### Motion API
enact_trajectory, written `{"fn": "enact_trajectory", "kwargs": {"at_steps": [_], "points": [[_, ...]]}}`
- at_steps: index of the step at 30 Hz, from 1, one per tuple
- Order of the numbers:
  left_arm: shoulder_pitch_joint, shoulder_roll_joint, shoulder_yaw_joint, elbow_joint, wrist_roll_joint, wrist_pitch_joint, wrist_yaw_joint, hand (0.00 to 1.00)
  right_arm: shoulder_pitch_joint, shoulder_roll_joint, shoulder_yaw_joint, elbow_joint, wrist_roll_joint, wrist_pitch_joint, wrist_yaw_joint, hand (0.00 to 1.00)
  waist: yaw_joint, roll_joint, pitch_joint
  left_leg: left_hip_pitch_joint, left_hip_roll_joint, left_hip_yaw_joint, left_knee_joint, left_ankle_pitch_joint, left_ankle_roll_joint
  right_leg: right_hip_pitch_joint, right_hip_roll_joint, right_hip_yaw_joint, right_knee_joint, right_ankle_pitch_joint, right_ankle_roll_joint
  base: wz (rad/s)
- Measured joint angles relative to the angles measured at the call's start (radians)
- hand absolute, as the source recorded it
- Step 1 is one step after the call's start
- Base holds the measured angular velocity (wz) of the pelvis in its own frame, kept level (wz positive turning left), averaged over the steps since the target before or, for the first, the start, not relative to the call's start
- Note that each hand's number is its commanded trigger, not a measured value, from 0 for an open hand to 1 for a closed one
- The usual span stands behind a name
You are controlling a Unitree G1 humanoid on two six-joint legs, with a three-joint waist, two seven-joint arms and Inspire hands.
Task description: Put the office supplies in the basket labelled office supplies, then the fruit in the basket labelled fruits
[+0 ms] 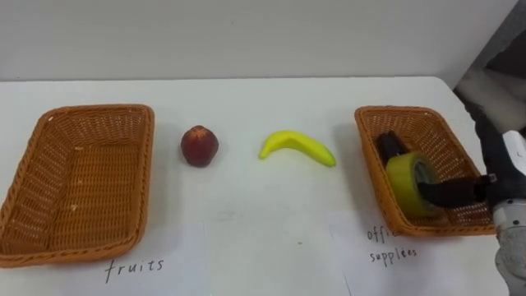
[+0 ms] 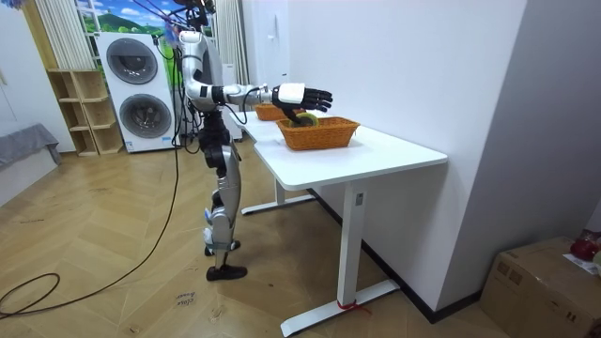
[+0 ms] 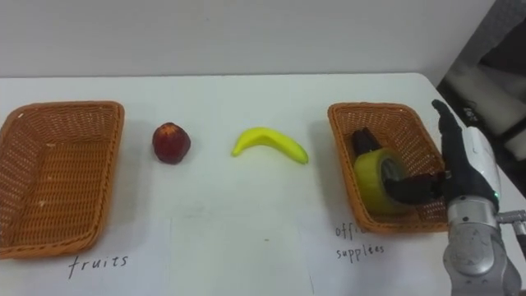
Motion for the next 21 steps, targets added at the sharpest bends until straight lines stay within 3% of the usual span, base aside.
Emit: {"fn": "enact_trajectory", "kwargs": {"at_steps": [10, 21], "points": [[-0.004, -0.001, 0.000, 0.002, -0.001, -0.001, 0.008, 0.00, -0.001, -0.002, -0.003, -0.138, 0.014, -0.003, -0.030, 0.00, -0.001, 0.006, -0.0068, -0.010, 0.001, 0.001, -0.001, 0.000, 0.000, -0.015, 0.000, -0.001, 0.007, 0.000, 0.000, 0.00], [0.012, -0.004, 0.001, 0.011, -0.001, -0.002, 0.008, 0.00, -0.003, -0.002, -0.012, -0.263, 0.055, -0.017, -0.118, 0.00, -0.003, -0.002, -0.0031, -0.011, 0.001, -0.001, -0.006, 0.000, 0.000, -0.014, -0.001, -0.004, 0.011, 0.000, 0.000, 0.00]]}}
